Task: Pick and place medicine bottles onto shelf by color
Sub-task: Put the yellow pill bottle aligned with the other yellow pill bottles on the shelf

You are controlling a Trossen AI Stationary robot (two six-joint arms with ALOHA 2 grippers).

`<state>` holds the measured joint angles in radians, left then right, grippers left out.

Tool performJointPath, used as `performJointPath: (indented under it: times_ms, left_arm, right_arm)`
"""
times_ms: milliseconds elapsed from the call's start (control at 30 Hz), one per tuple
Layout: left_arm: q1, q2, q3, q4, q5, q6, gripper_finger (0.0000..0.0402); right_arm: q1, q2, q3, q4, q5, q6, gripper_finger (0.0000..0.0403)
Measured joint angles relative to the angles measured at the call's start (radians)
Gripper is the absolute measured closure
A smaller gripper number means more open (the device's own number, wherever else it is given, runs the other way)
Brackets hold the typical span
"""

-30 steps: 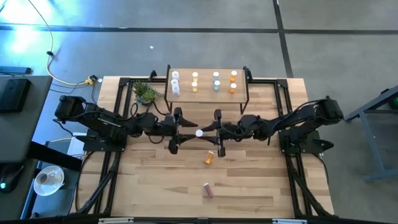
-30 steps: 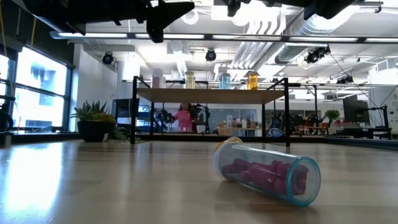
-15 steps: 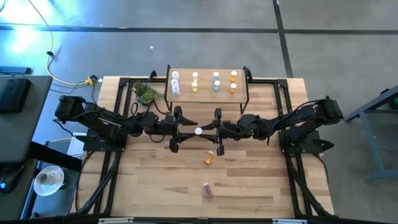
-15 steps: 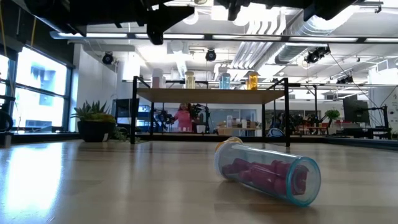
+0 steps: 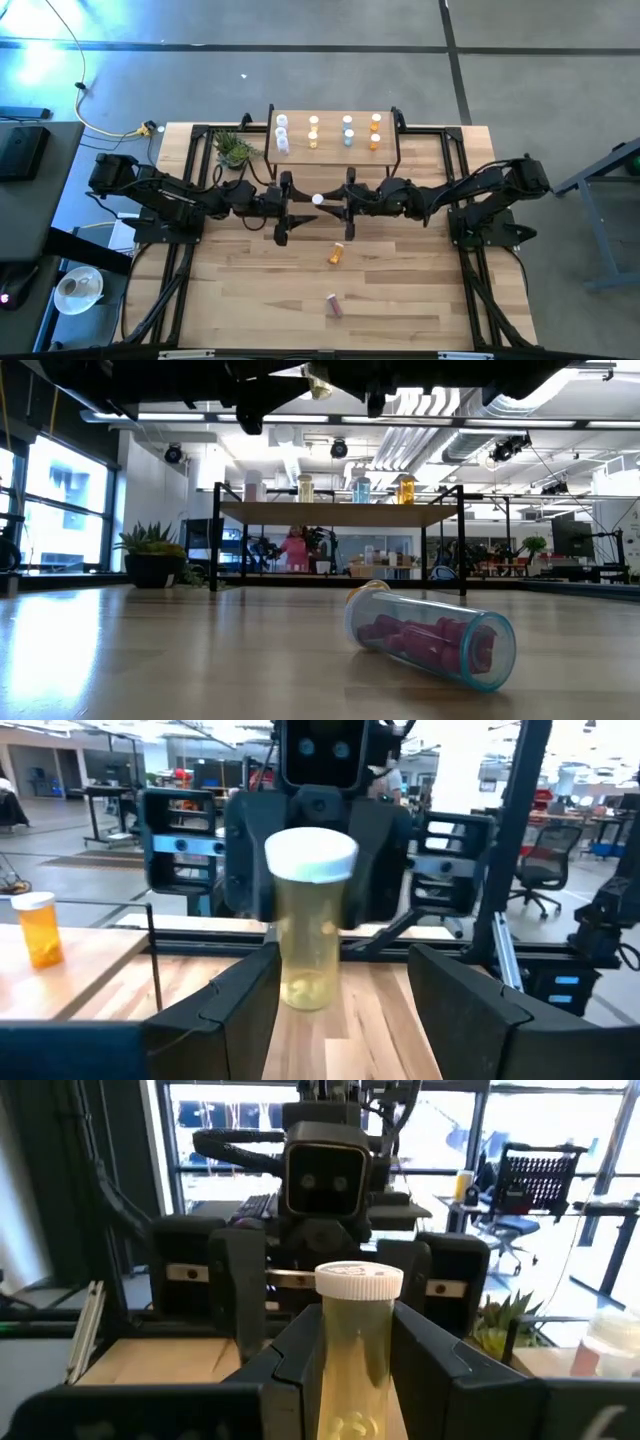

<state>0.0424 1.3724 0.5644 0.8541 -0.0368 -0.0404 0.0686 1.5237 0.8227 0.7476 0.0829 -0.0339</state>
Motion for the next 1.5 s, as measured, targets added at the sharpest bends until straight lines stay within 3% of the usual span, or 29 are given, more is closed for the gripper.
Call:
performJointPath:
  times_ms: [367,667,1200,1500]
  left_arm:
    - [0.008,-0.001,0.0,-0.016,-0.026,-0.034,0.0192]
    - [0.013,-0.002,0.0,-0.043,-0.057,-0.035,0.0195]
    - [0.019,-0.002,0.0,-0.044,-0.058,-0.004,0.0307]
    - [0.018,-0.002,0.0,-0.046,-0.059,-0.001,0.0316]
  right_arm:
    - [-0.005,0.099,0.0,0.191,-0.028,0.03,0.032]
    - [-0.01,0.1,0.0,0.201,-0.03,0.035,0.032]
    - [-0.01,0.1,0.001,0.173,-0.03,0.034,0.032]
    - [-0.01,0.1,0.001,0.164,-0.03,0.034,0.032]
